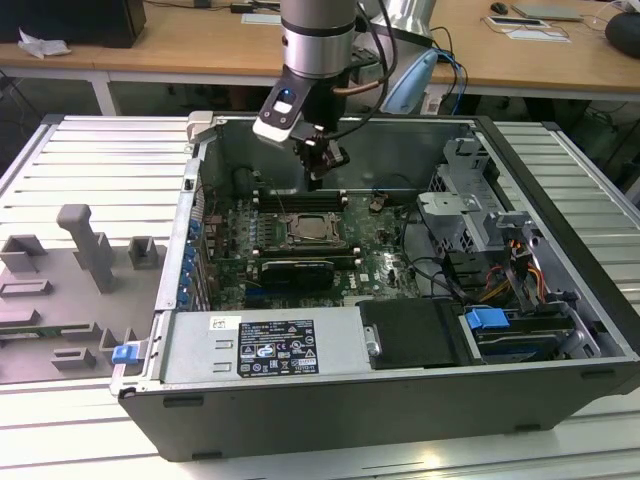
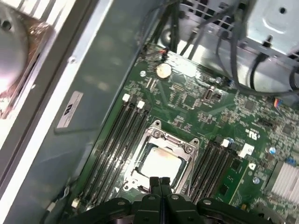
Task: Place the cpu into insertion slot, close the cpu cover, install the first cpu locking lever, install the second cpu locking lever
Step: 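Install the first cpu locking lever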
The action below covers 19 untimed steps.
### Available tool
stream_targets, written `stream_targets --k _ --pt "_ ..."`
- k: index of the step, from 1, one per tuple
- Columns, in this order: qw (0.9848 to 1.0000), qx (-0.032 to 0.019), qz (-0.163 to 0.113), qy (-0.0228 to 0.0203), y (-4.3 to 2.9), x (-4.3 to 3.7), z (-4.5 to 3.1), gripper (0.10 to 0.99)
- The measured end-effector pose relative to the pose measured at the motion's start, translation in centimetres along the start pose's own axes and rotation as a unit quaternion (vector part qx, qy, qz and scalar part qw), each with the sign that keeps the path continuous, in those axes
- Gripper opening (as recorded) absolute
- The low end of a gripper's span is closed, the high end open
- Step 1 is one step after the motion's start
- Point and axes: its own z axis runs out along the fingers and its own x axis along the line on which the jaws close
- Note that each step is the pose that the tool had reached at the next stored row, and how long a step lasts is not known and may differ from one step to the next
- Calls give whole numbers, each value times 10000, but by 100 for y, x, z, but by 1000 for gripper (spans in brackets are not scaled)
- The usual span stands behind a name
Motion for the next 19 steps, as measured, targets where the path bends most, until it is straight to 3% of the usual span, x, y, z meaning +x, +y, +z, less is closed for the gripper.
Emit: stream_targets --k 8,11,15,19 --pt "9983 14 -583 33 -5 2 4 106" --pt "9952 24 -981 55 -12 6 5 106" --pt "9915 32 -1300 73 -16 8 5 106" --pt "9849 43 -1725 97 -16 7 6 106"
